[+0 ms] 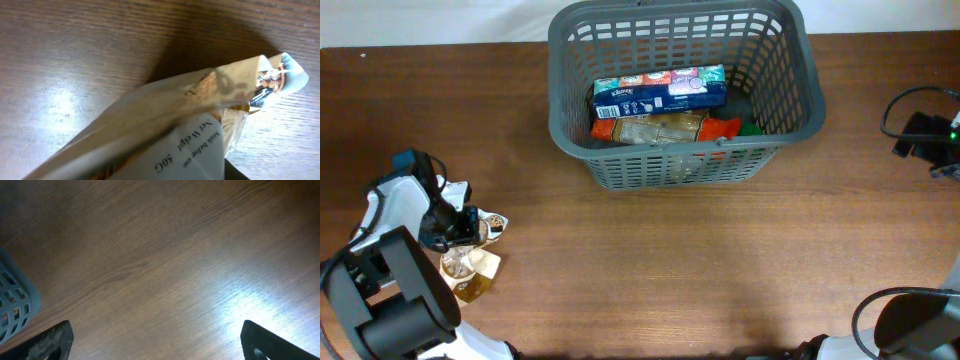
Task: Pack container
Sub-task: 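Close the left gripper on the foil bag's edge, then lift the foil bag with the left gripper and carry it into the basket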
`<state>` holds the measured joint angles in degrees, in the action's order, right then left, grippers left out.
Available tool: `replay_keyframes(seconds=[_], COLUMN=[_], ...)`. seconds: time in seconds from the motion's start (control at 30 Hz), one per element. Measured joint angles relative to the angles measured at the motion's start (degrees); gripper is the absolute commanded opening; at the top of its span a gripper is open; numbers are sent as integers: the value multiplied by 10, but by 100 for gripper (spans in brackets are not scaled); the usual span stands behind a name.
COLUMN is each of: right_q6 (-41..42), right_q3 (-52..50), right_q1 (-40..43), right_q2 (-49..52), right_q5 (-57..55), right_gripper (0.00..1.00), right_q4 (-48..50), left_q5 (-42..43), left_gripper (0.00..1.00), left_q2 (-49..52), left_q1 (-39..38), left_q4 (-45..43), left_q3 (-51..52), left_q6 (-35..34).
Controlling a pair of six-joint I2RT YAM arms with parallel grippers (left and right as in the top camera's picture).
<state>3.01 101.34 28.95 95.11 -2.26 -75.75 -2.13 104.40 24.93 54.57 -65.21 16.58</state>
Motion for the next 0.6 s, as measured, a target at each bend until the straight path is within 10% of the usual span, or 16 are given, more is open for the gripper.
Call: replay_keyframes(seconds=[0.6], right_q6=[0], right_q3=[0], right_q1=[0], right_q2=[0], right_q5=[0], right_gripper=[99], right_q4=[0], left_q5=[295], left_gripper=[2], left_q2=[3], left_q1=[-44], left_q4=[117], left_q3=[-609], left_q6=[-34])
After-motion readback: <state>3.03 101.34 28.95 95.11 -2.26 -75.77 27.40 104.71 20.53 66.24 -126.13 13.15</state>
